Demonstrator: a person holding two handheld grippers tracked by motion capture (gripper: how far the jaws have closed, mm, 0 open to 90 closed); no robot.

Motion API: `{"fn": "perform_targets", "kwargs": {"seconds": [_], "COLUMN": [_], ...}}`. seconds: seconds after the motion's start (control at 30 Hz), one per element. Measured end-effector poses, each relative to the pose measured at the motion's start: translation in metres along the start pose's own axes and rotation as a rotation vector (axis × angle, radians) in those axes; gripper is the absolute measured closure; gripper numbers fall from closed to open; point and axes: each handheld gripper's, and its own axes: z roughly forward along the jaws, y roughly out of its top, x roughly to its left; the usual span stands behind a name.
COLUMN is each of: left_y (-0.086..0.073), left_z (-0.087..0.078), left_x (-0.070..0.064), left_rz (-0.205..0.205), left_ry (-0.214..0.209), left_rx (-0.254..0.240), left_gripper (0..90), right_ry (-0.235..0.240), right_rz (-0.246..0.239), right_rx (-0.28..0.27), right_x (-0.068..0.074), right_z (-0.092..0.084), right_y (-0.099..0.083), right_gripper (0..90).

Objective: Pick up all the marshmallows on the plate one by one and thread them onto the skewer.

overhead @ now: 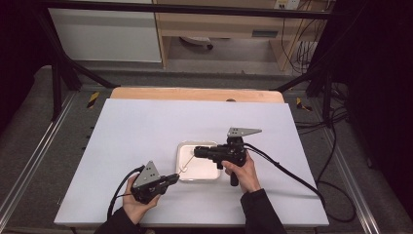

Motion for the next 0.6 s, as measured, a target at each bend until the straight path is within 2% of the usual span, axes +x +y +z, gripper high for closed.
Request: {"fn": "perform_targets", "kwargs": {"seconds": [0.27,0.43,0.5,0.6], "left_y": [0.001,0.001,0.002,0.006], "left_z": [0.004,0.007,0.009,0.011], "left_x": [-0.002,-0.003,-0.004,-0.005], "left_rz": [0.001,-0.006,-0.015,-0.01], "left_ry": [0.0,-0.001,-0.01,0.002], "left_rx": [0.01,0.015,0.004,0.008], "left_gripper": [88.9,88.9,88.9,88.9], "right_ry": [-0.012,-0.019,-0.022,-0.023], "right_rz": [-0.016,-0.022,-0.028,-0.028], "right_rx": [0.027,0.024,0.027,0.06], "right_x": [0.002,0.003,0.003,0.003], "right_z": [0.001,0.002,0.002,0.006], "right_y": [-0.004,-0.005,-0.005,-0.011], "right_gripper": [80.3,80.1,79.9,79.5]}}
